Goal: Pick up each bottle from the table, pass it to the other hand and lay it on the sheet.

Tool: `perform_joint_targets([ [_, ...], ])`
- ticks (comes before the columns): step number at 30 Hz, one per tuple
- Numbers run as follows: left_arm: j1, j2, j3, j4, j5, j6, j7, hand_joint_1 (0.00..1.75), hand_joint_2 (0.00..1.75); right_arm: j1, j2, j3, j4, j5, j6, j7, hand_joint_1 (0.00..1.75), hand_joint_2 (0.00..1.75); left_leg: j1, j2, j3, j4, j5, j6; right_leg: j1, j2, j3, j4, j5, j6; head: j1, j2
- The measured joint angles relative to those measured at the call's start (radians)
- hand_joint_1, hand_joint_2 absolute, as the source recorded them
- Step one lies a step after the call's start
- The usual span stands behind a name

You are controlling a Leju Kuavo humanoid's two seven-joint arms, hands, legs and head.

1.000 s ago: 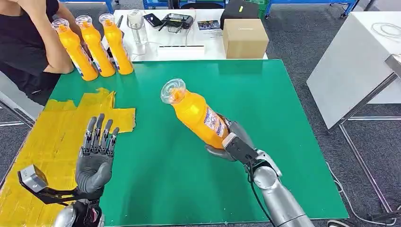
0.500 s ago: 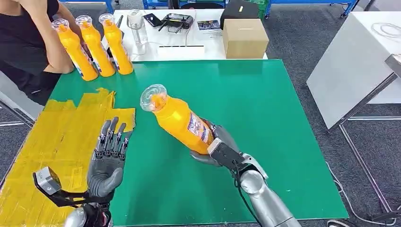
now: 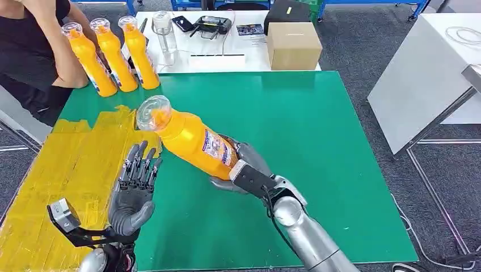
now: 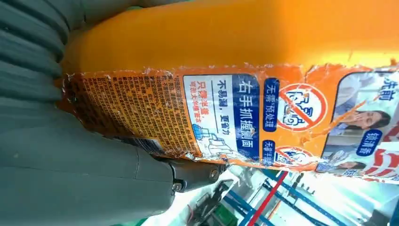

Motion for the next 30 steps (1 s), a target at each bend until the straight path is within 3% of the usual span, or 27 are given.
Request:
perform_joint_targets([
  [11, -0.023, -0.002, -0.013, -0.001, -0.116, 0.089, -0.021, 0.00, 1.75, -0.029, 0.066, 0.113, 0.062, 0.051, -0.035, 0.050, 1.75, 1.75, 0.000, 0.000, 0.000, 0.000, 0.000, 0.000, 0.000, 0.000, -0.001, 0.000, 0.000, 0.000, 0.000, 0.000],
  [30, -0.040, -0.006, 0.016, 0.010, -0.114, 0.106, -0.003, 0.00, 1.75, -0.030, 0.143, 0.255, 0.297, 0.107, -0.069, 0.058, 1.75, 1.75, 0.000, 0.000, 0.000, 0.000, 0.000, 0.000, 0.000, 0.000, -0.001, 0.000, 0.000, 0.000, 0.000, 0.000],
])
